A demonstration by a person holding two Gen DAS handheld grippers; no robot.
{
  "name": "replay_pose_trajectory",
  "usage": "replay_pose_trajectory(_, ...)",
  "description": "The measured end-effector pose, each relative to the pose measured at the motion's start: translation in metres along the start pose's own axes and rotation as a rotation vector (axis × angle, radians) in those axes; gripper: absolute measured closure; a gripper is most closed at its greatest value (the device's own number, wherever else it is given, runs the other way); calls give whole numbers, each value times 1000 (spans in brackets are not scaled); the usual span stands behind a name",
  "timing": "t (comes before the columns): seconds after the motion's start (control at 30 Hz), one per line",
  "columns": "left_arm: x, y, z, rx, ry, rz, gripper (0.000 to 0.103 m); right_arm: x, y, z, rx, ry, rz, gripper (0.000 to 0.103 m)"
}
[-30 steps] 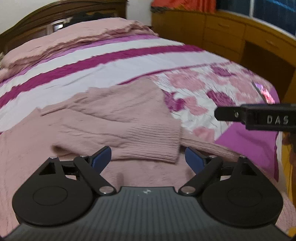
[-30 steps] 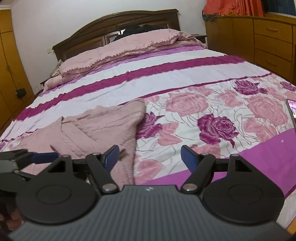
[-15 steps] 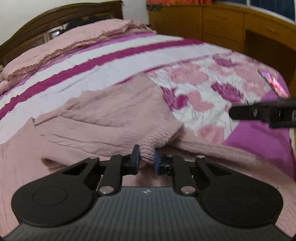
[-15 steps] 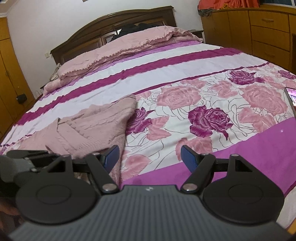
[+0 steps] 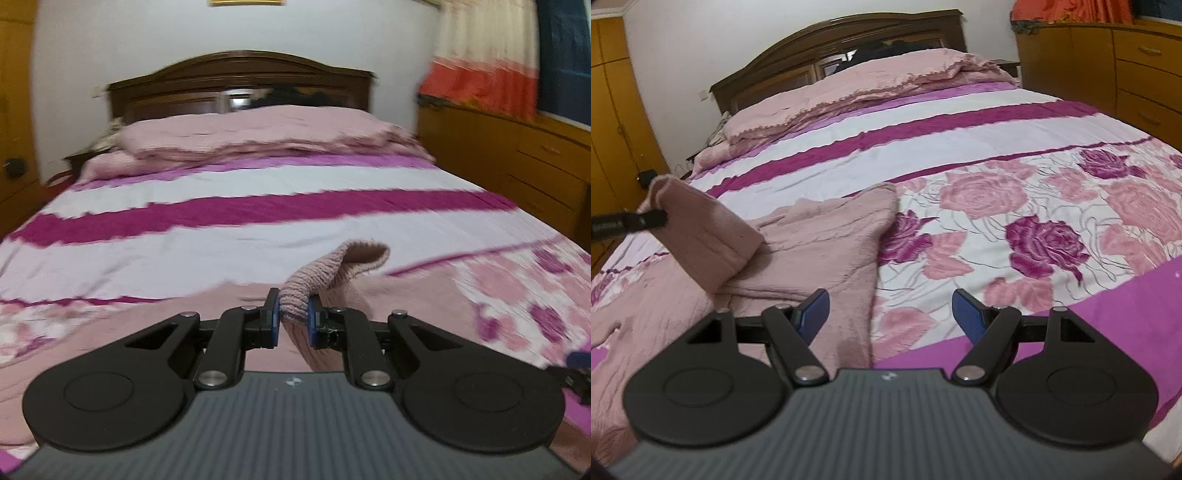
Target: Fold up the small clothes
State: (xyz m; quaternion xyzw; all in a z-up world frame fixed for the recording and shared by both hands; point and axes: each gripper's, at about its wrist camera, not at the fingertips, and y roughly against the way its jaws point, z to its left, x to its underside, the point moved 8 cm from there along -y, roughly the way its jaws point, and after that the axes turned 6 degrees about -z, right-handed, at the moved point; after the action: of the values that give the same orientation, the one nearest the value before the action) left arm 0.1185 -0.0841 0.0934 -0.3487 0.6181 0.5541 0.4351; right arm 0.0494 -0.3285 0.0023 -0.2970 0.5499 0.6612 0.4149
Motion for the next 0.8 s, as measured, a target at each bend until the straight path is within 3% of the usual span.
replay_pose_trajectory(0.2,1,-6,78,-144,68,4,87,-3,-10,15,-15,47,19,28)
replay_pose_trajectory(0.4,33,-19,146,-256,172,81,87,-10,-32,21,-19,80,58,28)
replay_pose_trajectory(0.6,69,-51,179,-232,289,193,87,-15,-74,21,-41,39,128,28)
replay_pose_trajectory(0.8,86,-61,180,-201,317,222,87,-5,-107,28,-85,-39,209,29)
